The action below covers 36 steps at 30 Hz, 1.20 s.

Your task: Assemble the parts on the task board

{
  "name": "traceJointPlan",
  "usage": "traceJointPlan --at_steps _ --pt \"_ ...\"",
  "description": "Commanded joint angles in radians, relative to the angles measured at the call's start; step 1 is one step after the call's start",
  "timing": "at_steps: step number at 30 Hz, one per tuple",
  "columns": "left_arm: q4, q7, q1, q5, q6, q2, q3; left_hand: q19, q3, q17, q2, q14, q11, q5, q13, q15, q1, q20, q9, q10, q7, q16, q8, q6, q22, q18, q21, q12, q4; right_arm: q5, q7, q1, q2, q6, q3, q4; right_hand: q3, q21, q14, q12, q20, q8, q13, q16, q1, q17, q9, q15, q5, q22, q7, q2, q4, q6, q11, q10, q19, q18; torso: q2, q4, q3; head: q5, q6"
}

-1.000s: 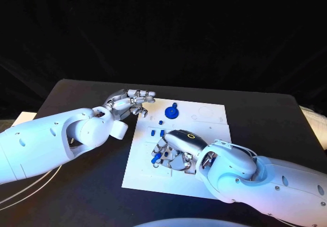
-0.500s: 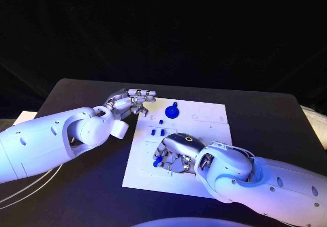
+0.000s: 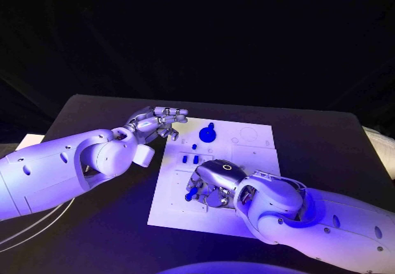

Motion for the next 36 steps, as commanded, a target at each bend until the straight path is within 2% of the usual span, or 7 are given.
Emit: traceJointPlan --at_steps 1,16,22,23,26,33,36 --pt "0.004 0.004 0.0 -0.002 0.014 0.0 0.001 -0.007 -0.006 -0.001 0.007 -0.006 0.003 0.002 0.001 -0.001 -0.002 0.002 -0.001 -0.006 0.002 -0.006 -0.006 -0.006 -0.001 0.007 -0.004 0.004 0.002 -0.054 -0.044 -0.001 0.008 0.038 -0.001 -0.003 0.003 0.001 0.029 -0.004 0.005 0.002 0.002 0.002 -0.01 -0.002 0.002 0.0 0.006 0.0 0.001 -0.005 0.0 0.006 0.0 0.006 0.001 -0.012 -0.001 -0.0007 -0.0006 0.001 -0.002" --pt "0.008 0.002 0.0 -0.002 0.015 -0.003 0.001 -0.007 -0.006 -0.001 0.007 -0.006 0.003 0.002 0.001 -0.001 -0.002 0.002 -0.001 -0.006 0.002 -0.006 -0.006 -0.006 -0.001 0.007 -0.004 0.004 0.002 -0.077 -0.049 -0.001 0.032 0.077 -0.017 -0.012 -0.003 -0.001 0.028 -0.01 0.006 -0.001 0.002 0.001 -0.028 -0.005 0.002 0.001 0.007 -0.002 0.0 -0.014 0.004 0.004 0.001 0.006 -0.002 -0.011 -0.001 0.0001 -0.0019 0.001 -0.006" --pt "0.009 0.0 0.0 -0.002 0.016 -0.004 0.001 -0.007 -0.006 -0.001 0.007 -0.006 0.003 0.002 0.001 -0.001 -0.002 0.002 -0.001 -0.006 0.002 -0.006 -0.006 -0.006 -0.001 0.007 -0.004 0.004 0.002 -0.073 -0.048 -0.001 0.036 0.07 -0.022 -0.019 -0.026 -0.014 0.022 -0.036 0.014 -0.02 -0.002 -0.011 -0.065 -0.025 -0.011 0.014 0.013 -0.023 0.015 -0.043 0.016 -0.052 0.016 -0.044 -0.017 -0.008 -0.001 -0.0004 -0.0013 -0.001 -0.006" --pt "0.009 0.0 0.0 -0.002 0.016 -0.004 0.001 -0.007 -0.006 -0.001 0.007 -0.006 0.003 0.002 0.001 -0.001 -0.002 0.002 -0.001 -0.006 0.002 -0.006 -0.006 -0.006 -0.001 0.007 -0.004 0.004 0.002 -0.073 -0.048 -0.001 0.037 0.058 -0.023 -0.02 -0.043 -0.026 0.016 -0.037 0.018 -0.019 -0.002 -0.024 -0.077 -0.045 -0.017 0.019 -0.001 -0.042 0.015 -0.055 0.019 -0.085 0.019 -0.076 -0.029 -0.003 -0.001 -0.0002 -0.001 -0.001 -0.006" --pt "0.009 -0.001 0.0 -0.002 0.017 -0.004 0.001 -0.007 -0.006 -0.001 0.007 -0.006 0.003 0.002 0.001 -0.001 -0.002 0.002 -0.001 -0.006 0.002 -0.006 -0.006 -0.006 -0.001 0.007 -0.004 0.004 0.002 -0.073 -0.048 -0.001 0.038 0.032 -0.024 -0.021 -0.088 -0.045 0.009 -0.03 0.024 -0.018 0.0 -0.043 -0.087 -0.072 -0.018 0.024 -0.022 -0.07 0.007 -0.063 0.019 -0.144 0.027 -0.127 -0.046 0.003 -0.001 -0.0002 -0.0009 -0.002 -0.006" --pt "0.008 -0.003 0.0 -0.002 0.02 -0.004 0.001 -0.009 -0.009 -0.002 0.007 -0.008 0.004 0.002 0.002 -0.001 -0.002 0.003 -0.001 -0.009 0.003 -0.007 -0.007 -0.008 -0.003 0.008 -0.007 0.005 0.002 -0.073 -0.043 -0.001 0.032 -0.049 -0.025 -0.013 -0.213 -0.074 0.003 -0.006 0.033 -0.017 0.002 -0.07 -0.073 -0.109 -0.016 0.033 -0.021 -0.111 -0.013 -0.047 0.028 -0.202 0.04 -0.205 -0.064 0.01 0.0 0.0005 0.0003 -0.007 -0.004" --pt "0.006 -0.004 0.0 -0.002 0.02 -0.004 0.001 -0.009 -0.01 -0.004 0.007 -0.009 0.004 0.001 0.002 0.0 -0.003 0.003 -0.001 -0.01 0.004 -0.007 -0.007 -0.009 -0.003 0.008 -0.008 0.006 0.002 -0.072 -0.037 -0.002 0.024 -0.099 -0.025 -0.006 -0.292 -0.083 0.001 0.018 0.035 -0.018 0.003 -0.082 -0.064 -0.126 -0.016 0.032 -0.003 -0.122 -0.02 -0.037 0.05 -0.221 0.041 -0.222 -0.066 0.011 -0.001 -0.0017 0.0012 -0.007 -0.002"
